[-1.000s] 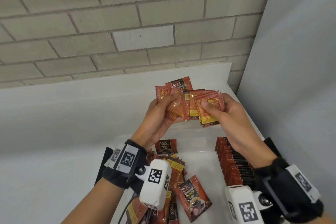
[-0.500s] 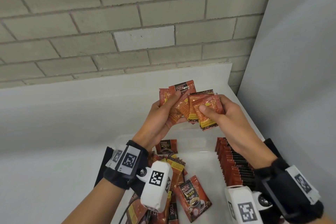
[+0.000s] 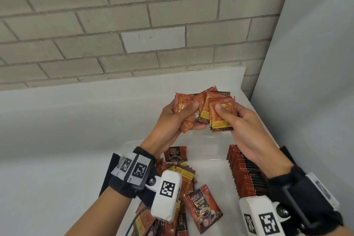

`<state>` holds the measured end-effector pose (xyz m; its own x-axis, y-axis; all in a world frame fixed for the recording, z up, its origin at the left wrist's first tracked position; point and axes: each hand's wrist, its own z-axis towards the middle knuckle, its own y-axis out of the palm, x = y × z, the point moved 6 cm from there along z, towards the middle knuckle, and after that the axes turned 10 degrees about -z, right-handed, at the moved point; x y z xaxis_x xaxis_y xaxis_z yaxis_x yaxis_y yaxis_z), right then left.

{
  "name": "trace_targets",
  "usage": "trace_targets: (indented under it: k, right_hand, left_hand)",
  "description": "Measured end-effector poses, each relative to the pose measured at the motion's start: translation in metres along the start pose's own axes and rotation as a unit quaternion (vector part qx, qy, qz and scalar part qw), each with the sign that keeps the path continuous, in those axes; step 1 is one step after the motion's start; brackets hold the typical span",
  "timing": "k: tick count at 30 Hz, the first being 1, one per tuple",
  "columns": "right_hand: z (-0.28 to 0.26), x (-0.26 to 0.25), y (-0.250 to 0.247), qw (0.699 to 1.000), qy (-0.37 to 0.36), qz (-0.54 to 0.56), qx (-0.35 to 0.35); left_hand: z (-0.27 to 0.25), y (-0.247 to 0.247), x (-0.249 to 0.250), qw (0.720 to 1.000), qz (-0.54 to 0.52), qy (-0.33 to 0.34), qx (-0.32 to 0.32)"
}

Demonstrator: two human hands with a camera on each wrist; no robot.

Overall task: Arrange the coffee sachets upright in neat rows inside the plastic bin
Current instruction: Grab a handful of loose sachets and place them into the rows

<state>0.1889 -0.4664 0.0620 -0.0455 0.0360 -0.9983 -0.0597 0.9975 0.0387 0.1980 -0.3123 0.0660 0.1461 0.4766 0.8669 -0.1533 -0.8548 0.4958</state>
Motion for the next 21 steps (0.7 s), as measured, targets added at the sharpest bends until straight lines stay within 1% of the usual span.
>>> trace_targets:
  k: [2,5,7,9,12,15,21]
  right_hand:
    - [0.0,0.001,0.002,1.0,0.004,-0.002,-0.008]
    - [0.001,0.001,-0.003,1.0,0.009,0.0,0.011]
    - [0.003,0.001,-0.007,1.0,0.012,0.006,0.028]
    - [0.003,0.0,-0.01,0.999,0.006,0.001,0.045]
    - [0.002,-0.004,-0.013,0.998,-0.015,-0.011,0.064]
    - [0.002,-0.006,-0.012,0.998,-0.023,-0.028,0.057]
    - [0.002,-0.004,-0.007,0.999,0.005,-0.033,0.018]
  left_hand:
    - [-0.001,0.002,0.0,1.0,-0.002,-0.01,-0.014]
    - [0.001,0.002,0.0,0.998,-0.038,-0.029,-0.027]
    - [0.002,0.0,-0.001,0.998,-0.046,-0.034,-0.023]
    - [0.002,-0.001,-0.002,0.999,-0.023,-0.028,-0.018]
    - [0.003,-0.002,0.0,1.0,0.019,0.001,-0.012]
    - [0.003,-0.003,0.0,0.999,0.046,0.016,-0.005]
    - [-0.001,0.006,0.001,0.995,0.082,0.031,-0.045]
